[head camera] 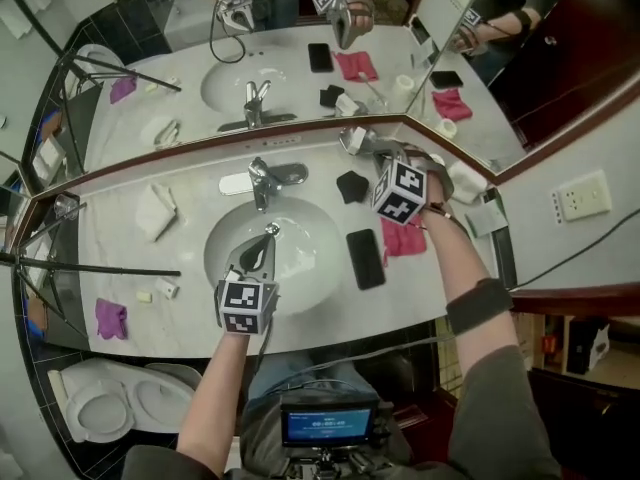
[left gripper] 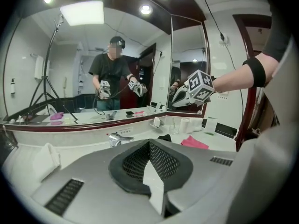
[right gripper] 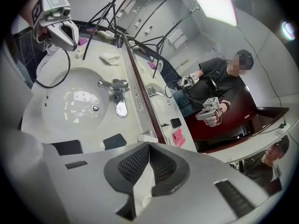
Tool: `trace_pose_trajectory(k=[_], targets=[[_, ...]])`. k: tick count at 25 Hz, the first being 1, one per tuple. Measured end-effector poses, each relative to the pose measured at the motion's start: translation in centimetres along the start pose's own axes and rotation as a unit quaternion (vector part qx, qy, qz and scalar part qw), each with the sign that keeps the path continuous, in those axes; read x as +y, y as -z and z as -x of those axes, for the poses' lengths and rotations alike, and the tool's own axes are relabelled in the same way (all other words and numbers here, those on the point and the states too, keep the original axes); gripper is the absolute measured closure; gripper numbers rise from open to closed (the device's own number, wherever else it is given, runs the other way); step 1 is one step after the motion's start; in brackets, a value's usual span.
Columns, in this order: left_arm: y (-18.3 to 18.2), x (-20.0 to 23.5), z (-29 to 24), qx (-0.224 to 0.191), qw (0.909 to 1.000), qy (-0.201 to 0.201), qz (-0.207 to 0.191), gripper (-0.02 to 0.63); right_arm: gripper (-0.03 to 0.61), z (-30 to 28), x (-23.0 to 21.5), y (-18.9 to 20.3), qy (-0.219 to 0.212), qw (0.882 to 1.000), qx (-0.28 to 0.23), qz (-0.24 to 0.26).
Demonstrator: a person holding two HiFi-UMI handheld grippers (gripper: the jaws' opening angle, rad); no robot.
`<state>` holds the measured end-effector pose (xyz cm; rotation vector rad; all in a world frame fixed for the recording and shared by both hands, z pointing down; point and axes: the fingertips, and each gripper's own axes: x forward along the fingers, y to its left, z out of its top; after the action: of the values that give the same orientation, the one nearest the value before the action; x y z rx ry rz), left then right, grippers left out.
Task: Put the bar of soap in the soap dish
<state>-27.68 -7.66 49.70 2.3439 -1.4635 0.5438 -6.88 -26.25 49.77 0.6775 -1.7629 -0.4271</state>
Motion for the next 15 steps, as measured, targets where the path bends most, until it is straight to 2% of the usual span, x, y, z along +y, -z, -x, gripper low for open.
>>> trace_pose_trajectory(k=[12, 15], targets=[[-0.1, -3.0, 6.9, -0.019, 0.9994, -0.023, -0.015, 0.614, 0.560, 11.0, 4.4, 3.4, 0.029, 0.996, -0.030, -0.085], [0.1, -3.4, 8.5, -0.019, 0.9993, -0.027, -0.016, 0.614, 0.560, 13.1, 6.1, 5.3, 0.035, 0.991, -0.032, -0.124]])
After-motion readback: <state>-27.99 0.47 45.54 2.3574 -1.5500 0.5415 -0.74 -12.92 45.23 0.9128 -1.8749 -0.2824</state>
